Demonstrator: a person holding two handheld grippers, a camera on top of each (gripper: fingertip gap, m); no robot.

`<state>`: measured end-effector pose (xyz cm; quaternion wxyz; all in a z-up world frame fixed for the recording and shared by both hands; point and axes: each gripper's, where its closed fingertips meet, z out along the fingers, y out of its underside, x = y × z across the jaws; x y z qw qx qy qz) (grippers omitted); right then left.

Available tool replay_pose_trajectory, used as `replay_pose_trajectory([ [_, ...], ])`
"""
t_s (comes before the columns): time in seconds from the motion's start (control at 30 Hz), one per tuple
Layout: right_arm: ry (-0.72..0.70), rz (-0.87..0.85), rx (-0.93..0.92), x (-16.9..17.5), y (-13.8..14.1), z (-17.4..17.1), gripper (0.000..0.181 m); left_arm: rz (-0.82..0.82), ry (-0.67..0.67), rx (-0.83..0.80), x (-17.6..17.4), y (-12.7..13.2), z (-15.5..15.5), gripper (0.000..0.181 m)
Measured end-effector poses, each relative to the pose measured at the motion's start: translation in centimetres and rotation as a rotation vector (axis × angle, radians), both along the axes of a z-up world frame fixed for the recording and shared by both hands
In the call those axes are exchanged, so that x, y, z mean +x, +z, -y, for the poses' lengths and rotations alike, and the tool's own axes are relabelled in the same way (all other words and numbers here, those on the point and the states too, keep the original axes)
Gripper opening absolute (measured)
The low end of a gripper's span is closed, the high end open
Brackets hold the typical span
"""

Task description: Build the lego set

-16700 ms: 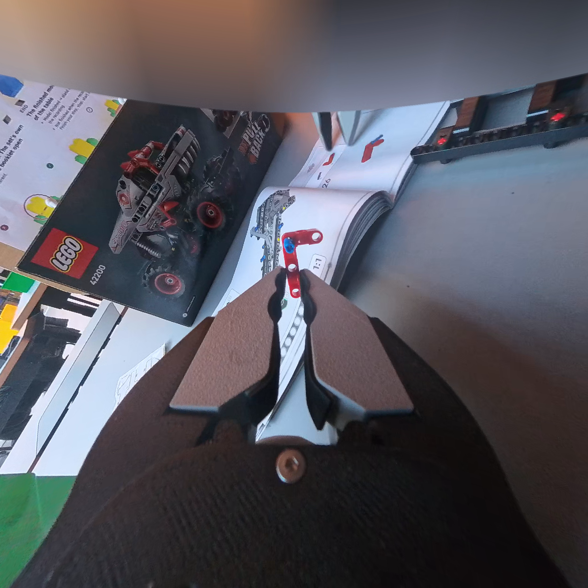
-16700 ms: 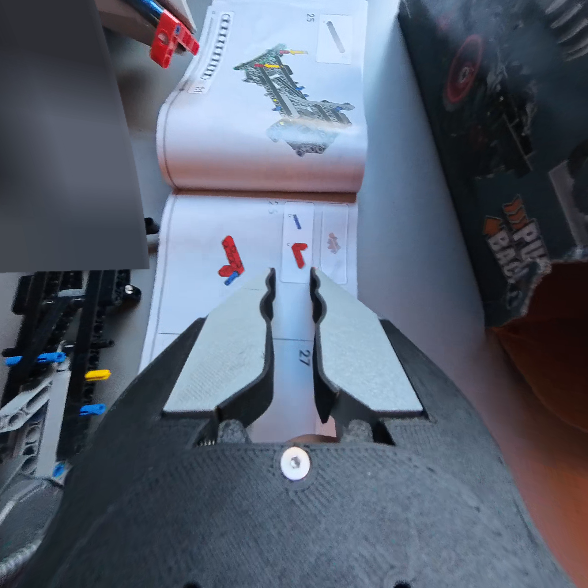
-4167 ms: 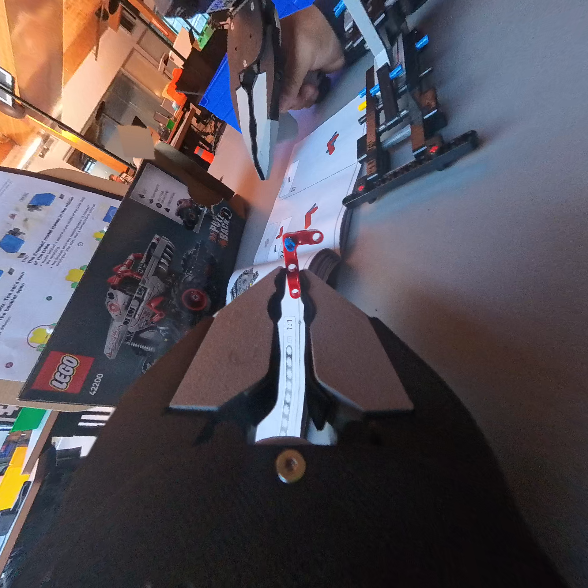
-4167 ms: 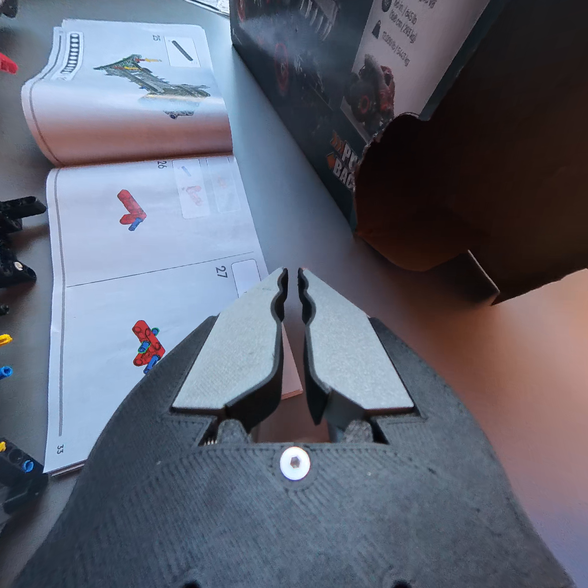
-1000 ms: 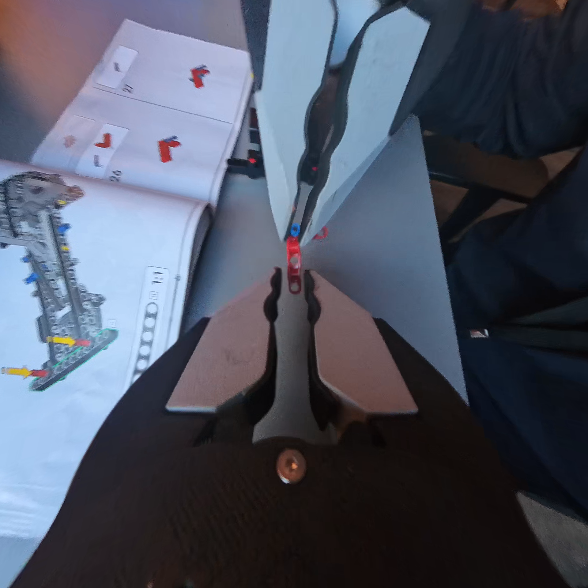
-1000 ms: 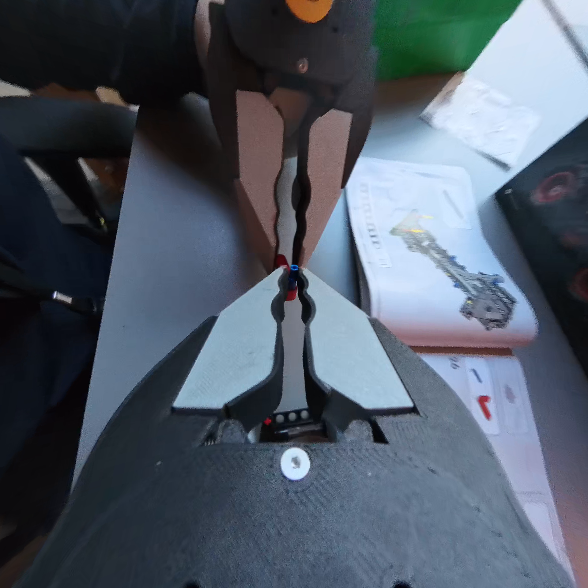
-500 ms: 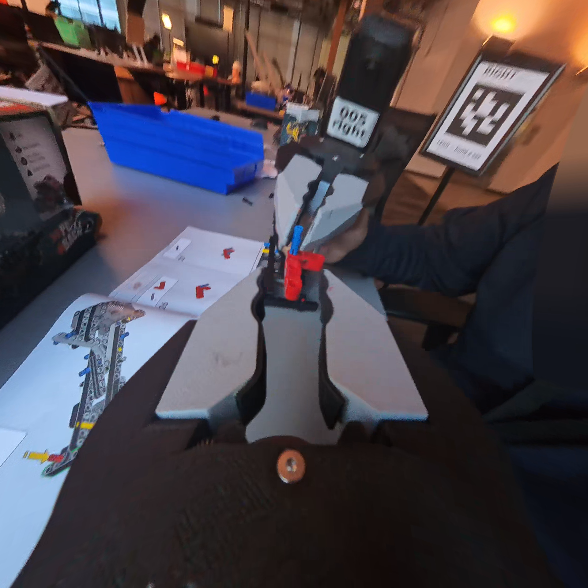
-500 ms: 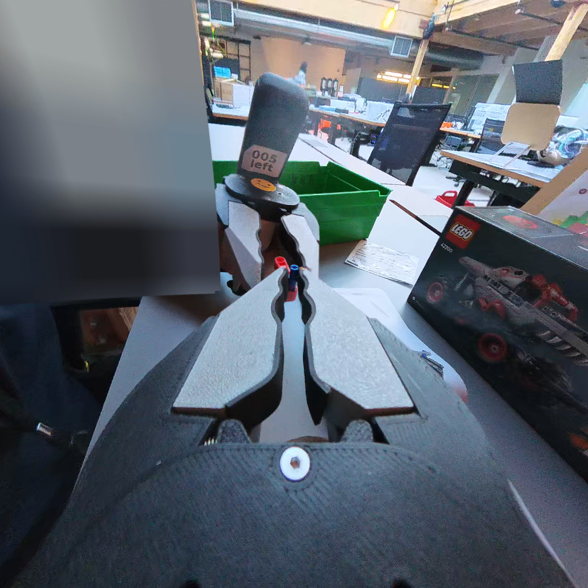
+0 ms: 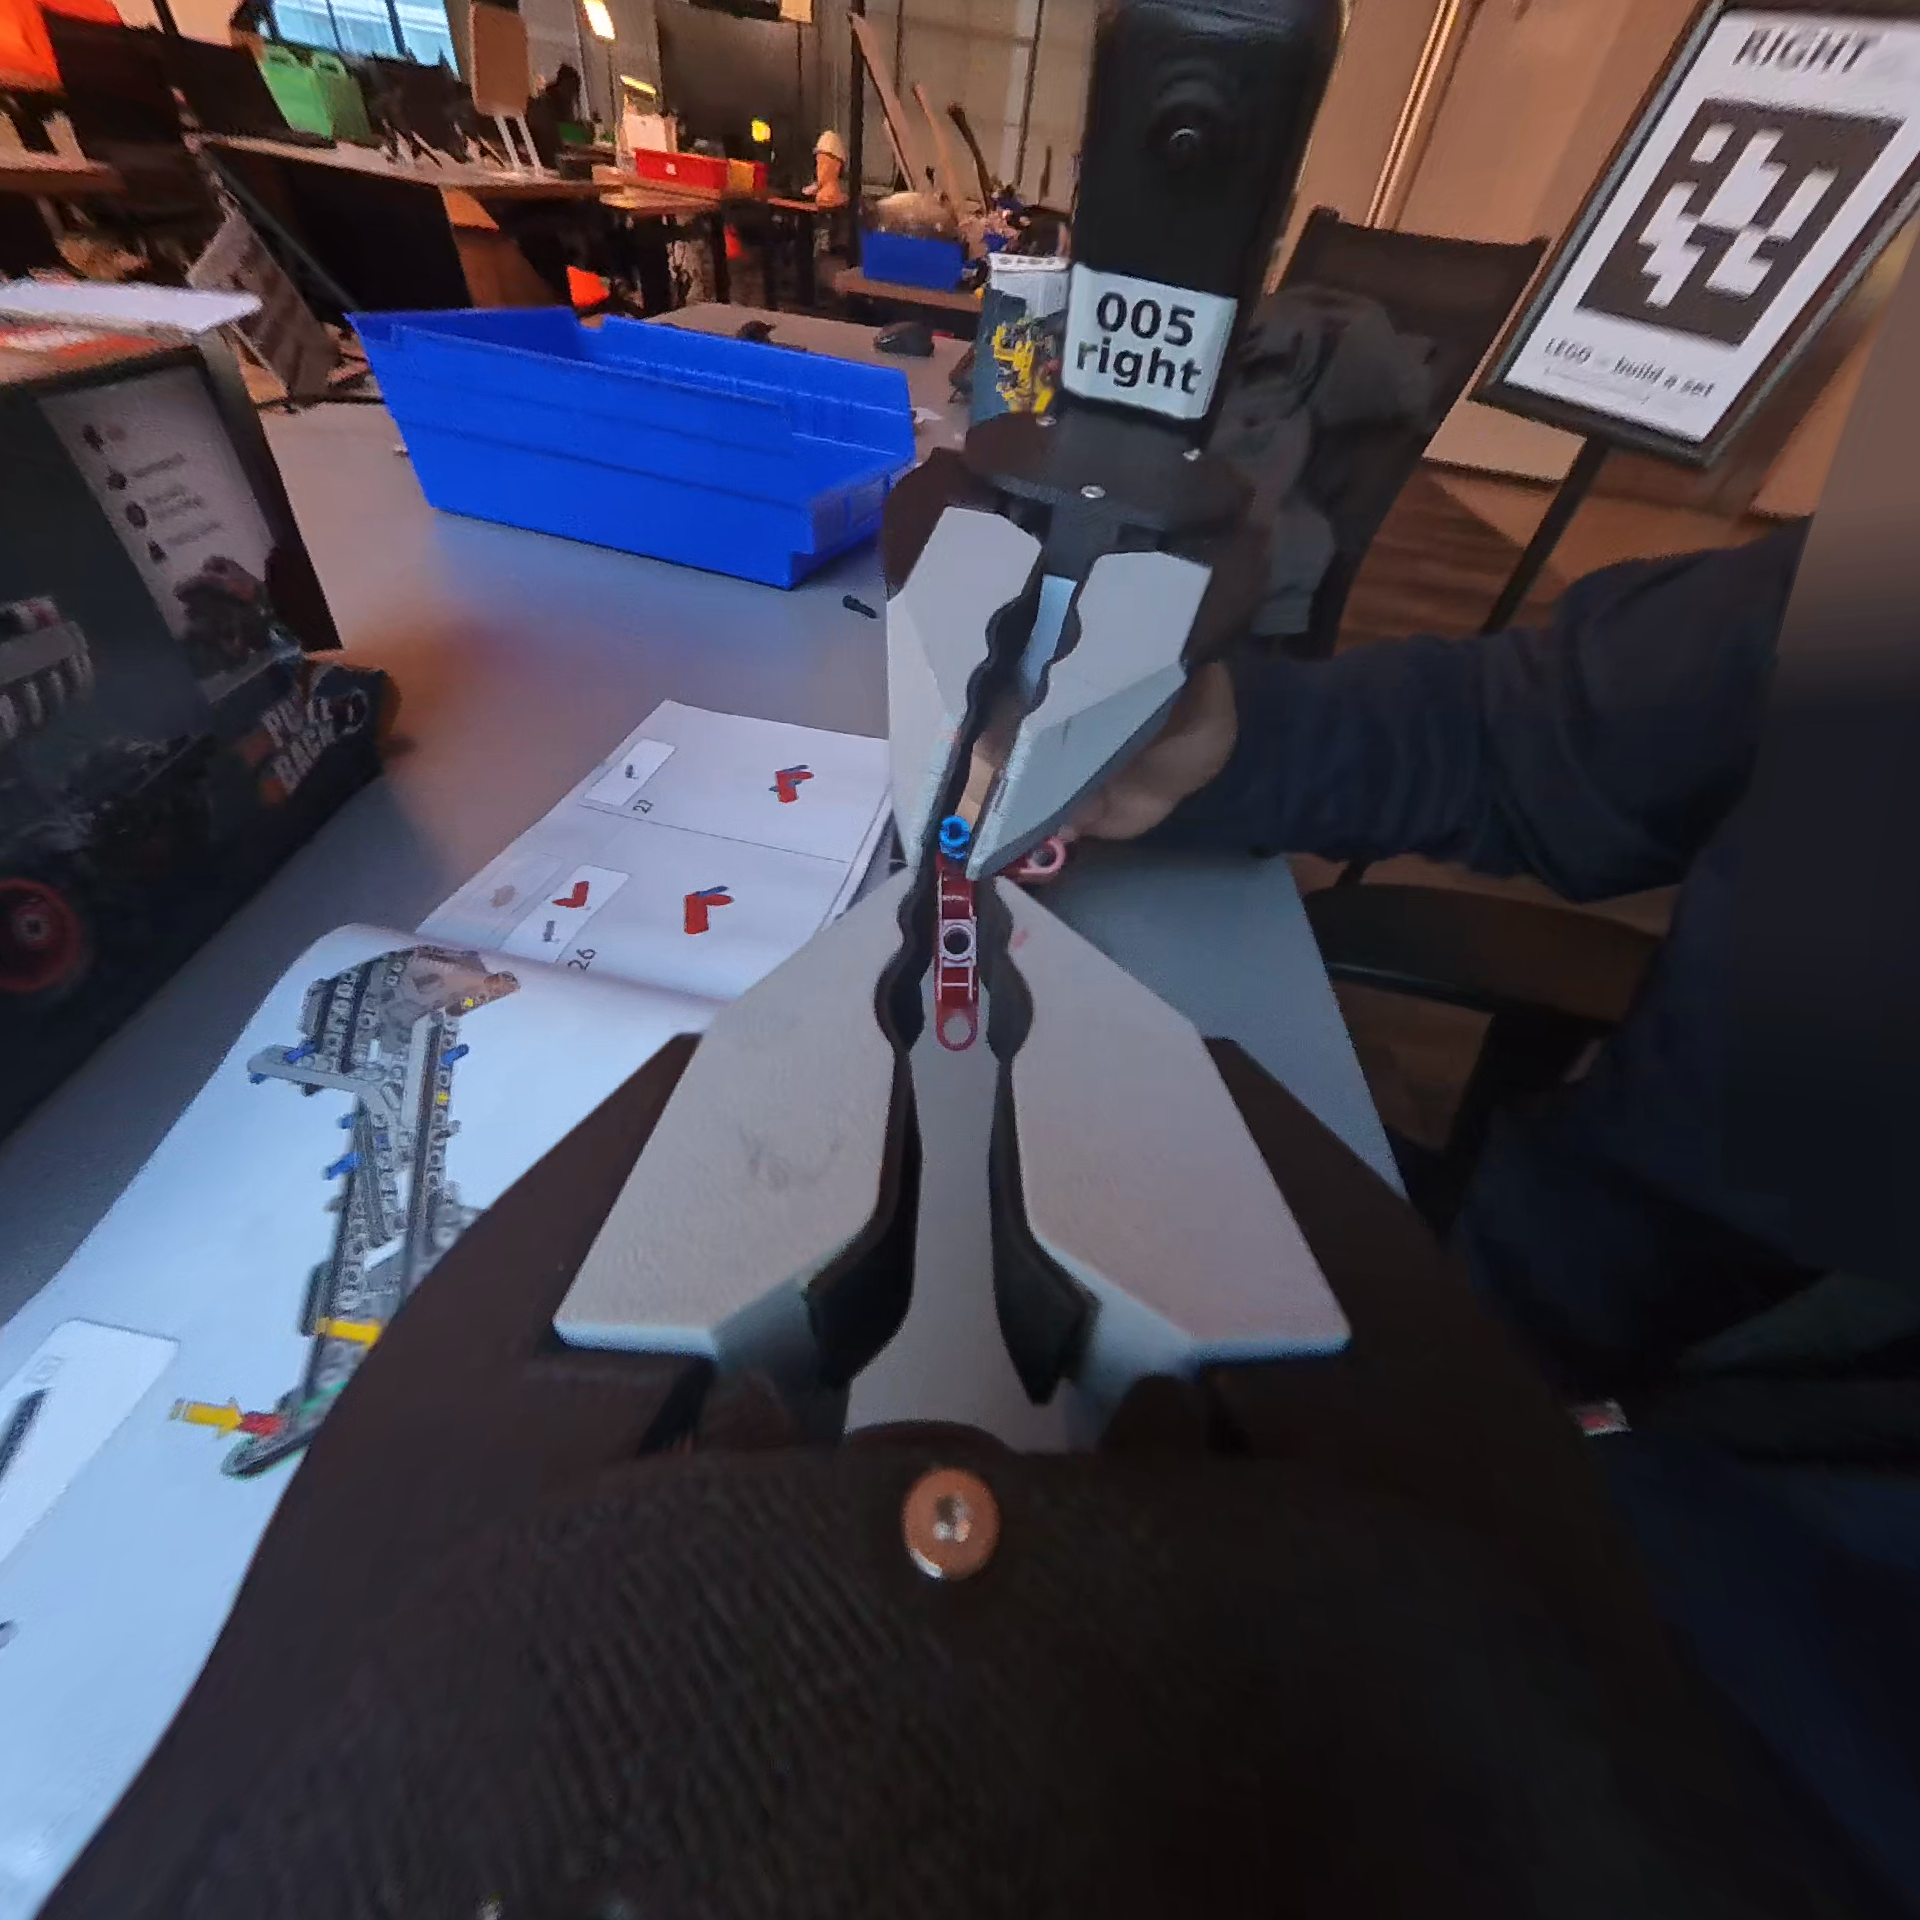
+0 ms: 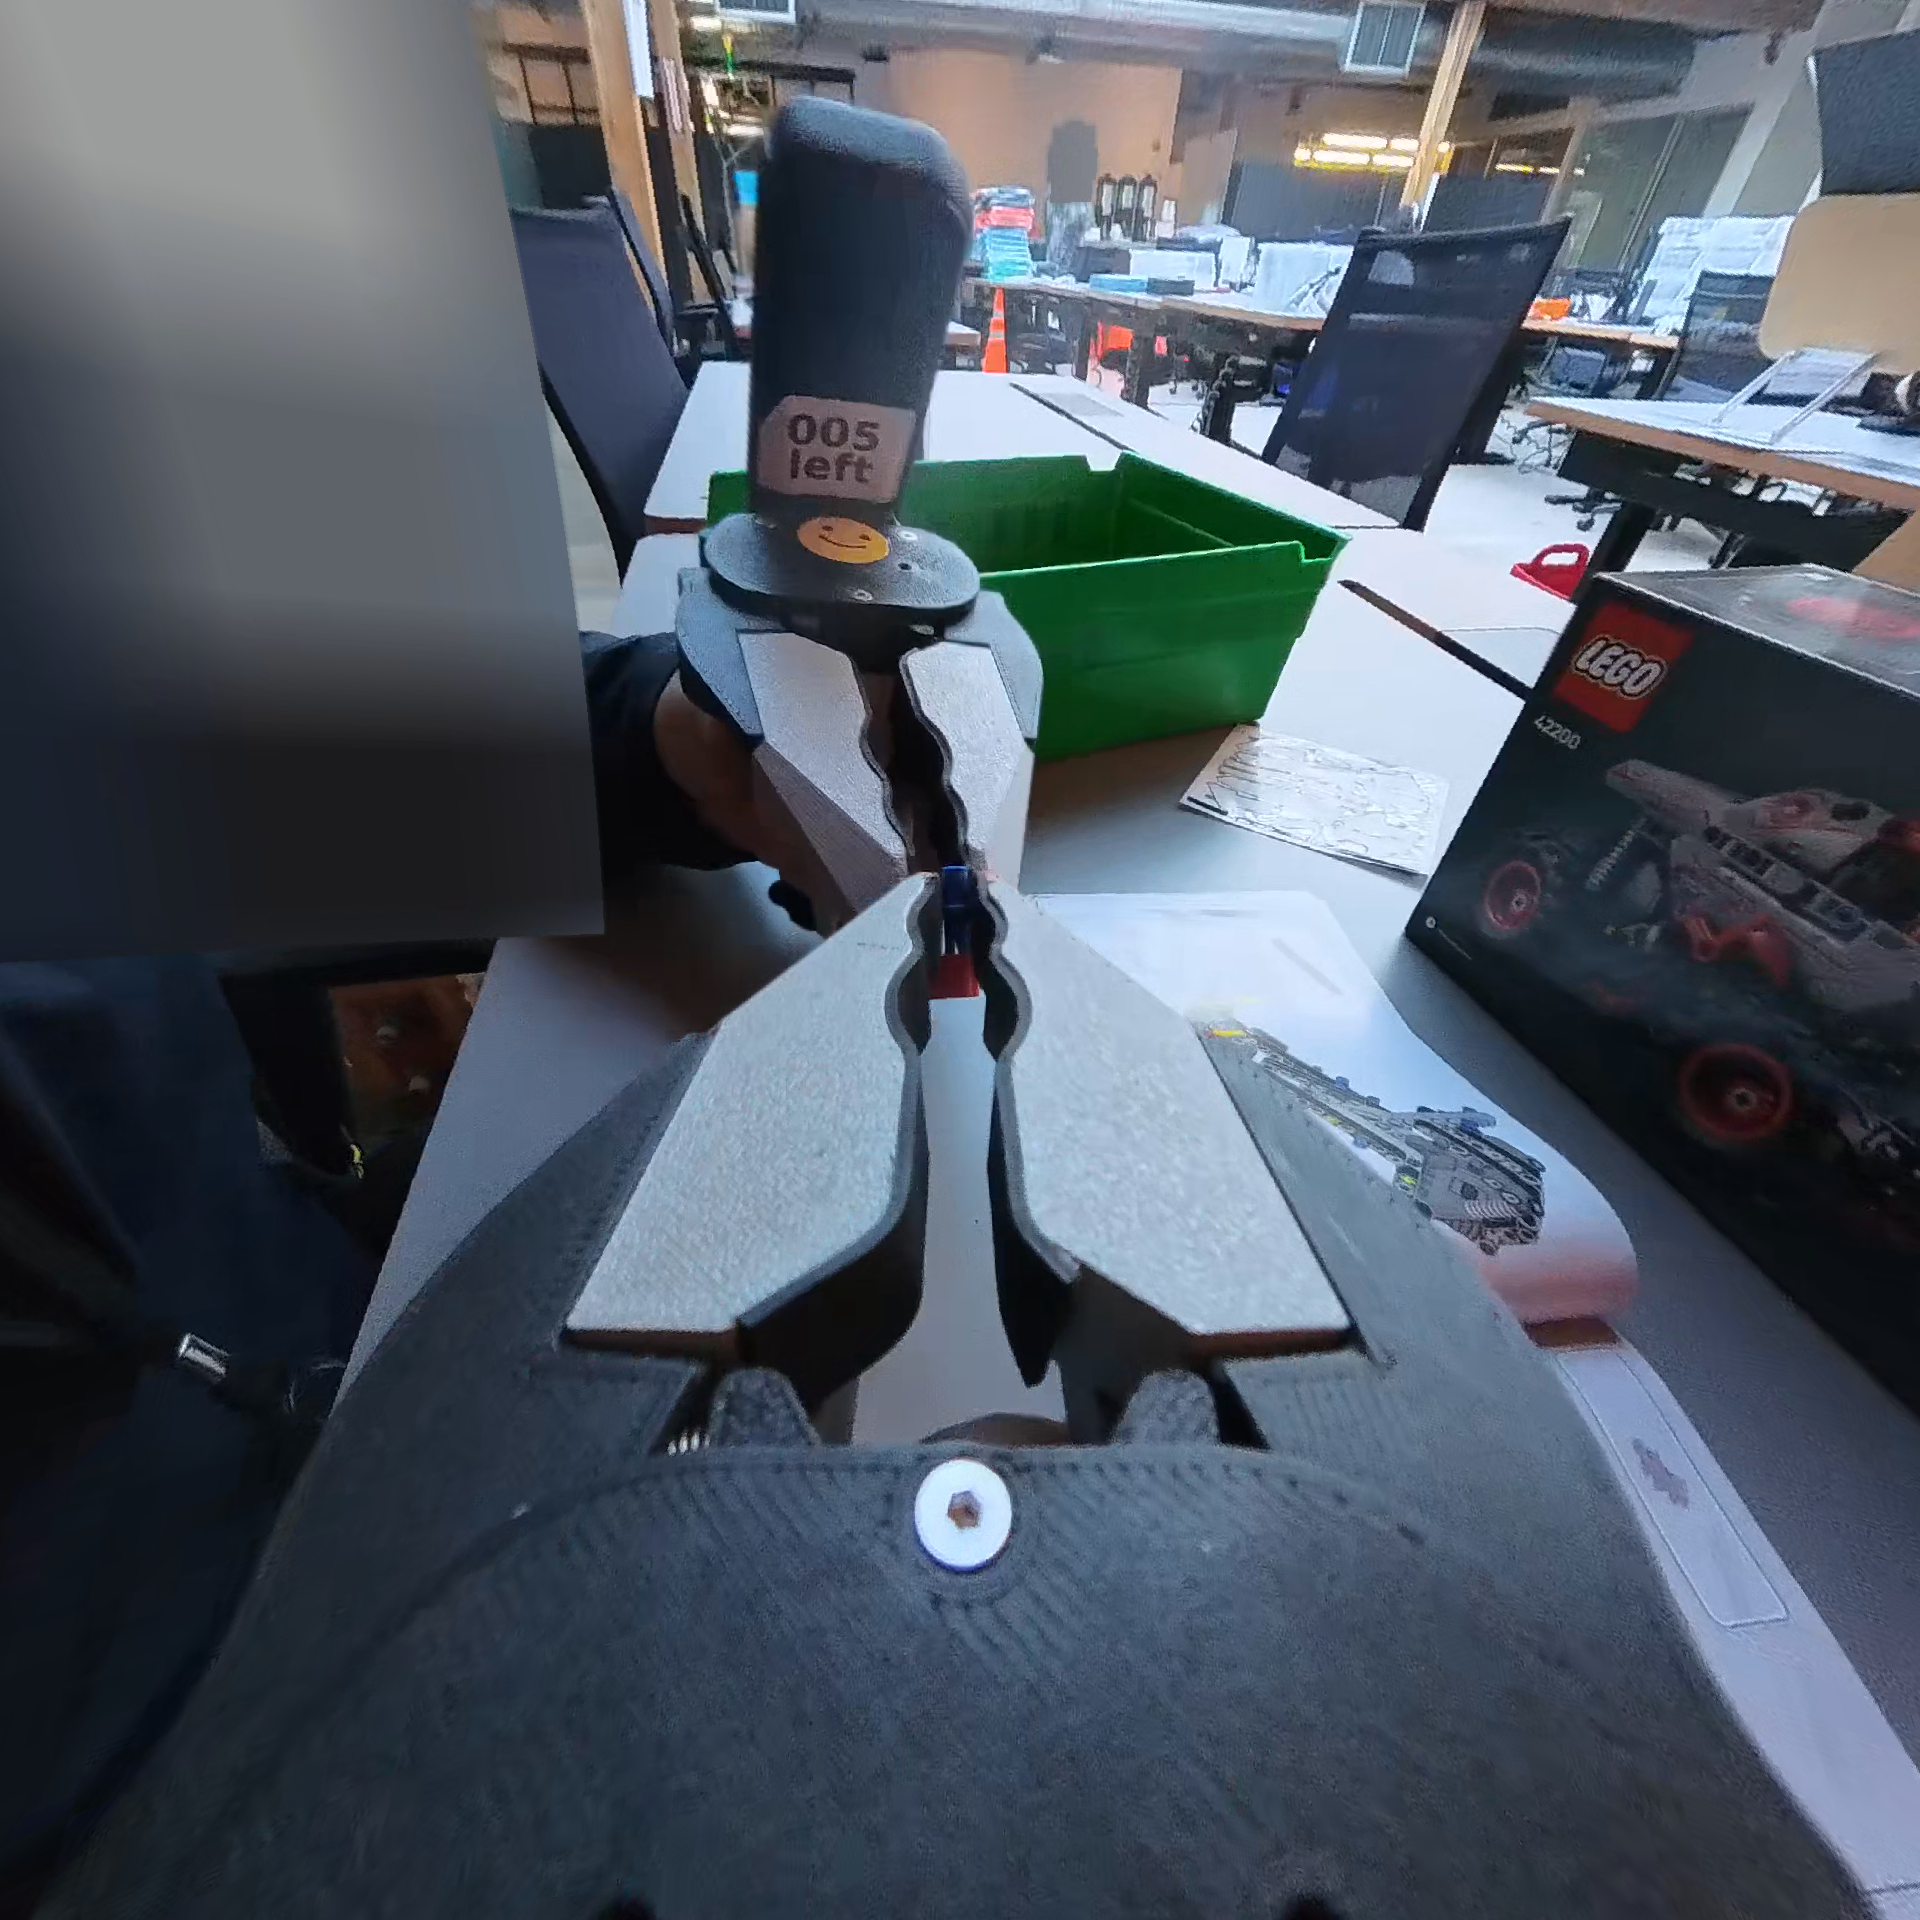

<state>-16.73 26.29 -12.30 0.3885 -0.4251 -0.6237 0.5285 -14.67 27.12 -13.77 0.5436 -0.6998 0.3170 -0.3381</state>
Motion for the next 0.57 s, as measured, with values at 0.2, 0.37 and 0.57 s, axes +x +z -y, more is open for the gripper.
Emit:
replay_pose_trajectory([
  [0.2, -0.008, -0.044, 0.033, 0.0, 0.5, 0.5, 0.000, 0.108, -0.049, -0.112, 0.2, 0.3, 0.5, 0.004],
  [0.37, 0.071, -0.192, -0.050, 0.0, 3.3, 2.0, 0.000, -0.207, -0.109, -0.254, 2.7, -6.6, 1.5, 0.004],
  [0.57, -0.131, -0.098, 0.027, 0.4, 2.1, -2.3, 0.000, -0.312, 0.050, -0.116, -0.2, -6.1, -0.8, 0.003],
])
